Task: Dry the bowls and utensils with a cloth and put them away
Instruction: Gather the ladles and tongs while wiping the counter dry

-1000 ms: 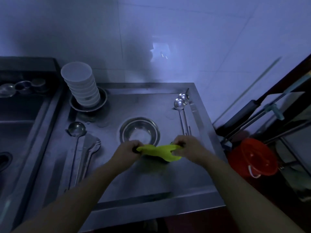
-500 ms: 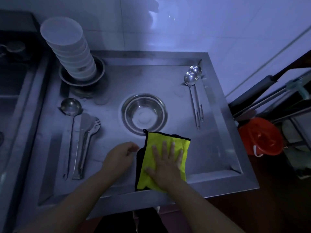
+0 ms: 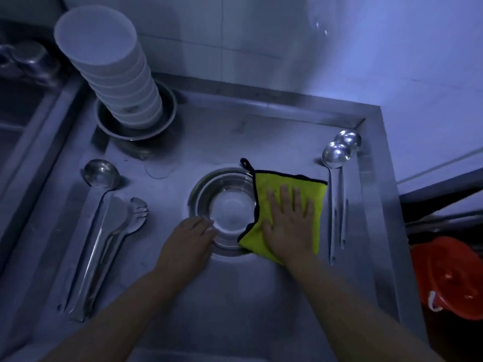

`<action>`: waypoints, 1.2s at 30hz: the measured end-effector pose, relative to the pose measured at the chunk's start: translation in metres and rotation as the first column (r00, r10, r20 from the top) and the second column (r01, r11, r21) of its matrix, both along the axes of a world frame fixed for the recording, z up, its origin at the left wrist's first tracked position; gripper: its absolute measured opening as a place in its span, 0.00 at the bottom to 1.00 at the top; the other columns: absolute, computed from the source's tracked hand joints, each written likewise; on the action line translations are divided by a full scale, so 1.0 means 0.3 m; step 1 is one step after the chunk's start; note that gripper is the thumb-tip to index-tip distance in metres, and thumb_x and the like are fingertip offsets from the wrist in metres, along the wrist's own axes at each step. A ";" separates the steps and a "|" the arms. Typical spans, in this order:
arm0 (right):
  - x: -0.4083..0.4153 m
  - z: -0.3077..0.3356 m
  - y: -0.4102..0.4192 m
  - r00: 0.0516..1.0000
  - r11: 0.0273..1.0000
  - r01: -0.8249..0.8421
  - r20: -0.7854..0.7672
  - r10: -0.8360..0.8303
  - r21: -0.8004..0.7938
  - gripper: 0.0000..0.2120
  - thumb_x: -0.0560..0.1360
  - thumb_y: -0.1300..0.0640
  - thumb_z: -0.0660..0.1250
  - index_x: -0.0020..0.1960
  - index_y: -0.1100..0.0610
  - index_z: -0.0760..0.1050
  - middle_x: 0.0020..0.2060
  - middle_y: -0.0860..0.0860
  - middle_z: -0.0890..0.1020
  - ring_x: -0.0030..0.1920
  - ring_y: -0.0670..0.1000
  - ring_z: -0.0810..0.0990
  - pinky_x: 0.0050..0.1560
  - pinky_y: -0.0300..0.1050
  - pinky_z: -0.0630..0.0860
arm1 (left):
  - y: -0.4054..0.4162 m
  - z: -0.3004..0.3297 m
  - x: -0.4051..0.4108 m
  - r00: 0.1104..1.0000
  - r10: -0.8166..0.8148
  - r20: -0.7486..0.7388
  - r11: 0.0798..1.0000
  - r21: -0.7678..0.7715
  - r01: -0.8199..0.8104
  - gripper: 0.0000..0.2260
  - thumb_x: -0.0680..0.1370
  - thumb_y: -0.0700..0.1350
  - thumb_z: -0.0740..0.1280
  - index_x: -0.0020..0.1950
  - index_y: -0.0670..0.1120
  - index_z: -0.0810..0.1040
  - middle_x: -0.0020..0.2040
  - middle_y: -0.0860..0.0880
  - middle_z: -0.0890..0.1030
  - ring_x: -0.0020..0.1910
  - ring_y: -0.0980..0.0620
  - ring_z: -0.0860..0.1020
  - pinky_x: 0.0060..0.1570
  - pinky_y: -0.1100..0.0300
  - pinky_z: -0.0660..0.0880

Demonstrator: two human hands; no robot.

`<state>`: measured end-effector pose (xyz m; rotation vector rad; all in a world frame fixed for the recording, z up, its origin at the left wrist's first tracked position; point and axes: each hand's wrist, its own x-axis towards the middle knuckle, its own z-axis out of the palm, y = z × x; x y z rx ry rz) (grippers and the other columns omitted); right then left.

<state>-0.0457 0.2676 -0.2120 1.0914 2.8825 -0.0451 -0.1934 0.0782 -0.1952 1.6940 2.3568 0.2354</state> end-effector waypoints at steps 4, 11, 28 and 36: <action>-0.071 -0.003 0.101 0.971 0.982 -0.184 -0.147 0.188 0.042 0.25 0.70 0.55 0.56 0.65 0.53 0.76 0.65 0.56 0.76 0.64 0.60 0.70 0.57 0.59 0.71 | 0.014 -0.049 -0.036 0.993 -0.090 -0.078 0.990 -0.118 0.081 0.10 0.72 0.49 0.61 0.42 0.47 0.81 0.45 0.46 0.82 0.51 0.44 0.79 0.62 0.51 0.65; -0.248 -0.020 -0.004 0.858 0.922 -0.362 -0.338 0.386 0.134 0.20 0.69 0.61 0.64 0.60 0.54 0.76 0.58 0.61 0.71 0.55 0.62 0.69 0.55 0.57 0.70 | 0.001 -0.027 -0.022 0.996 -0.073 -0.054 0.991 -0.115 0.066 0.11 0.73 0.50 0.59 0.42 0.50 0.81 0.43 0.50 0.81 0.53 0.48 0.79 0.67 0.53 0.59; -0.275 -0.007 -0.062 0.706 0.651 -0.530 0.142 0.694 -0.544 0.18 0.80 0.50 0.55 0.67 0.49 0.72 0.64 0.53 0.69 0.64 0.58 0.65 0.63 0.53 0.63 | -0.011 -0.042 -0.016 0.990 -0.059 -0.132 0.998 -0.040 0.054 0.09 0.74 0.48 0.59 0.38 0.50 0.78 0.40 0.49 0.79 0.48 0.47 0.79 0.67 0.53 0.60; -0.350 0.039 0.103 0.363 0.478 -0.850 0.410 0.837 -0.223 0.01 0.65 0.52 0.72 0.36 0.49 0.82 0.45 0.51 0.80 0.48 0.57 0.77 0.48 0.52 0.69 | -0.014 -0.040 -0.016 0.990 -0.049 -0.133 0.998 -0.048 0.043 0.12 0.74 0.49 0.57 0.43 0.49 0.80 0.45 0.48 0.82 0.58 0.47 0.78 0.68 0.51 0.59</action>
